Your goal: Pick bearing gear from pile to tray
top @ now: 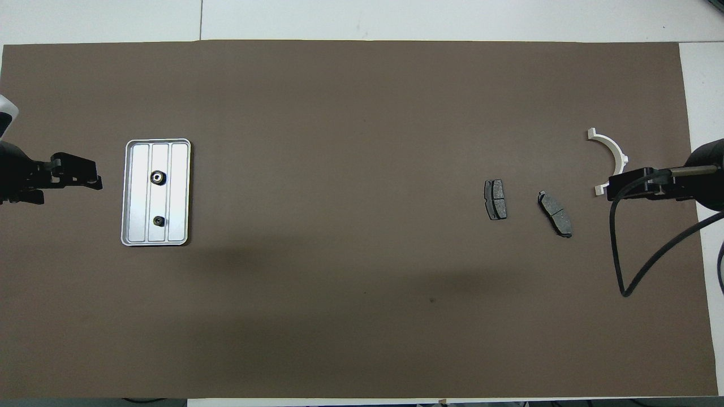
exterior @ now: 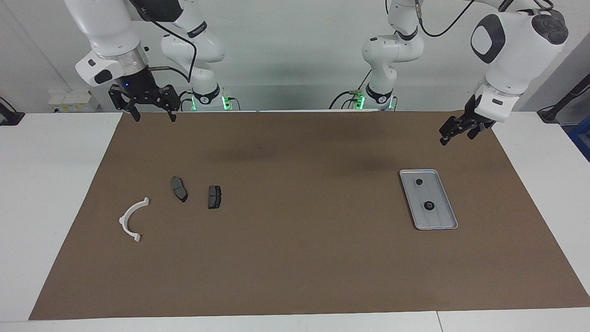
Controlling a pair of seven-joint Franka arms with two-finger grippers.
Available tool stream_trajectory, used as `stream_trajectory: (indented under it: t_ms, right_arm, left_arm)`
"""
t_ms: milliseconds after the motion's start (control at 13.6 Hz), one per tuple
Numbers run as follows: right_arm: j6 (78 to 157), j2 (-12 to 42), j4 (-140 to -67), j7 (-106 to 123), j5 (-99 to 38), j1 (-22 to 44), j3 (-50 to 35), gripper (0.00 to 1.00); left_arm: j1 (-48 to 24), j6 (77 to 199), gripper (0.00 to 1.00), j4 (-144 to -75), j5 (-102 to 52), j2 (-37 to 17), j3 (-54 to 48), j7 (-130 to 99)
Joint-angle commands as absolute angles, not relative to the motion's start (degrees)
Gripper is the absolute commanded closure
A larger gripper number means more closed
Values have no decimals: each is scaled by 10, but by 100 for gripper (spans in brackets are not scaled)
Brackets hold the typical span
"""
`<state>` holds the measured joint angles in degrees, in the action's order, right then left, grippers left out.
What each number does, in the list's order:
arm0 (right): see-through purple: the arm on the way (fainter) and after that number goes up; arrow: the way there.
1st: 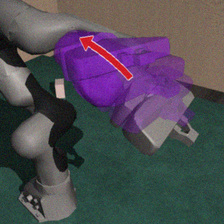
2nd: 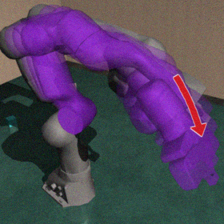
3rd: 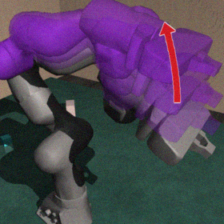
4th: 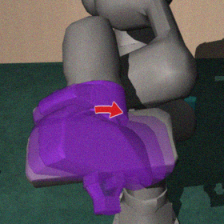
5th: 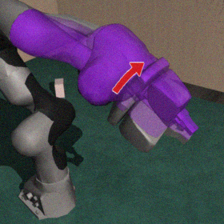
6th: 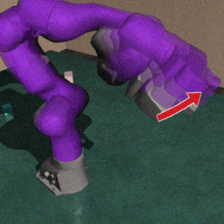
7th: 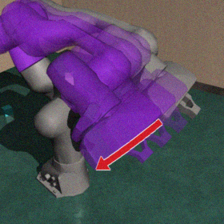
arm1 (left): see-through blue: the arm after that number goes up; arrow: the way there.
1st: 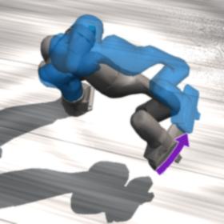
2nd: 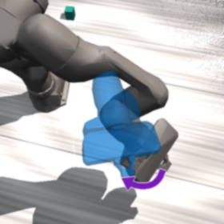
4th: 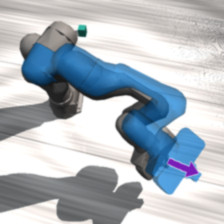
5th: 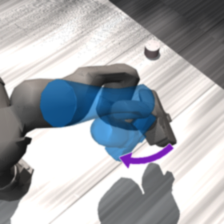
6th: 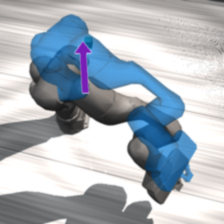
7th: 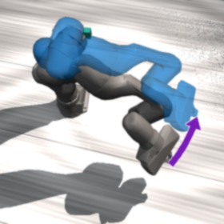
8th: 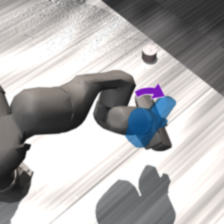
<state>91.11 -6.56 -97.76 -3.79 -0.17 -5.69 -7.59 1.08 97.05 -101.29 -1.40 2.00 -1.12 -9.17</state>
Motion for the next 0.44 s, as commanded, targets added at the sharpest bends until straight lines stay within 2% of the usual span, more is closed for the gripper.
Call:
stream_trajectory:
  t_ms: [0,368]
  right_arm:
    - [903,-74,-983,-27,-13,-63,-79,0]
    - [904,-74,-983,-26,-13,-63,-79,0]
  left_arm:
    - [11,942,0,-999,-12,25,-15,-84]
    - [11,925,0,-982,-12,24,-16,-83]
